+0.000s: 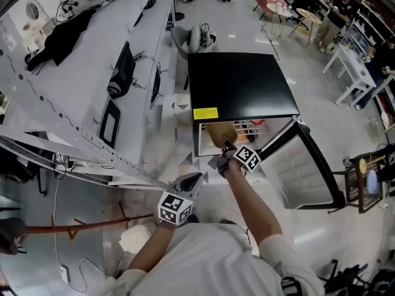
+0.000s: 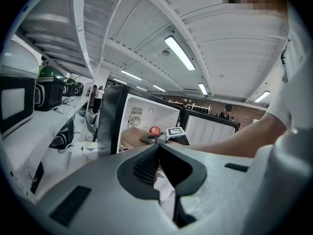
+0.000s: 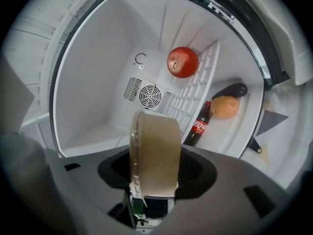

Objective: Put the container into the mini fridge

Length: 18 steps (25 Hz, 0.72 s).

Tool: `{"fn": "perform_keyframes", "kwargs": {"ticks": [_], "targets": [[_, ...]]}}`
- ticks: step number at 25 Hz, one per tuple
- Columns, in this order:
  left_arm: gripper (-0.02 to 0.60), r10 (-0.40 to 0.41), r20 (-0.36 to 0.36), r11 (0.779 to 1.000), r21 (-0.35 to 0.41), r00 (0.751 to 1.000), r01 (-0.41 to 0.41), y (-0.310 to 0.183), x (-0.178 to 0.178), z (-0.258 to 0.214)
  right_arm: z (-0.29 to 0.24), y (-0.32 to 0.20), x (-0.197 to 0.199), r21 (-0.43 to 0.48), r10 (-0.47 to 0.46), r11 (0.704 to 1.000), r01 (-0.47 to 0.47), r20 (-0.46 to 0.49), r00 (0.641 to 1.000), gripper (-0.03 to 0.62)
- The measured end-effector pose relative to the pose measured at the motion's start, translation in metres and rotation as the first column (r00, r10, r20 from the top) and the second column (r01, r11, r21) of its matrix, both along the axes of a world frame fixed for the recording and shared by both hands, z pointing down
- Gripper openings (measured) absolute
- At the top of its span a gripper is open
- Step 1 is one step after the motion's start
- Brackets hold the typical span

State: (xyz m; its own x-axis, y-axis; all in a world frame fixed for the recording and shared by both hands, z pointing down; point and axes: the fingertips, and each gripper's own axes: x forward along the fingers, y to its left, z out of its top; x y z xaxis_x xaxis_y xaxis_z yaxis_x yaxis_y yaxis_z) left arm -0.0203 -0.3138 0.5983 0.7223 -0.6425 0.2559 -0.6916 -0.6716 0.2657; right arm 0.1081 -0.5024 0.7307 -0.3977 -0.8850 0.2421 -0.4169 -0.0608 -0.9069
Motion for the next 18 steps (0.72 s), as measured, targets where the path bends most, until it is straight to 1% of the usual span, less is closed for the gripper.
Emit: {"fn": "perform_keyframes", "kwargs": {"ticks": [2, 5, 7, 9, 10, 12, 15, 18], "targets": [[0.005, 0.001, -0.005, 1.000, 0.001, 1.000, -0.001, -0.003, 0.002, 0.001, 0.001, -0.003, -0.002, -0.026, 0.007, 1.000, -0.006, 0.021, 1.000, 0.210], [0.005, 0.017, -0.007, 1.000, 0.006, 1.000, -0.017, -0.007, 0.011, 0.002, 0.008, -0.008, -0.002, -0.074, 0.045, 0.997, -0.035, 0.128, 0.991, 0.213], [0.005, 0.025, -0.009, 1.000, 0.009, 1.000, -0.025, -0.009, 0.016, 0.000, 0.014, -0.011, -0.001, -0.097, 0.053, 0.995, -0.039, 0.151, 0.987, 0.225], [0.003, 0.027, -0.010, 1.000, 0.011, 1.000, -0.027, -0.011, 0.019, -0.001, 0.021, -0.011, -0.001, -0.123, 0.044, 0.992, -0.027, 0.144, 0.989, 0.253], [0.005, 0.026, -0.010, 1.000, 0.012, 1.000, -0.026, -0.012, 0.019, -0.001, 0.025, -0.011, -0.001, -0.137, 0.043, 0.990, -0.023, 0.148, 0.988, 0.280], [0.005, 0.022, -0.009, 1.000, 0.010, 1.000, -0.022, -0.013, 0.019, 0.001, 0.032, -0.012, 0.002, -0.156, 0.053, 0.987, -0.025, 0.179, 0.982, 0.326], [0.005, 0.018, -0.005, 1.000, -0.004, 1.000, -0.018, -0.012, 0.020, 0.007, 0.031, -0.011, 0.002, -0.148, 0.049, 0.989, -0.015, 0.230, 0.972, 0.372], [0.005, 0.019, -0.004, 1.000, -0.009, 1.000, -0.019, -0.012, 0.024, 0.008, 0.023, -0.009, 0.004, -0.109, 0.020, 0.994, 0.001, 0.194, 0.981, 0.391]]}}
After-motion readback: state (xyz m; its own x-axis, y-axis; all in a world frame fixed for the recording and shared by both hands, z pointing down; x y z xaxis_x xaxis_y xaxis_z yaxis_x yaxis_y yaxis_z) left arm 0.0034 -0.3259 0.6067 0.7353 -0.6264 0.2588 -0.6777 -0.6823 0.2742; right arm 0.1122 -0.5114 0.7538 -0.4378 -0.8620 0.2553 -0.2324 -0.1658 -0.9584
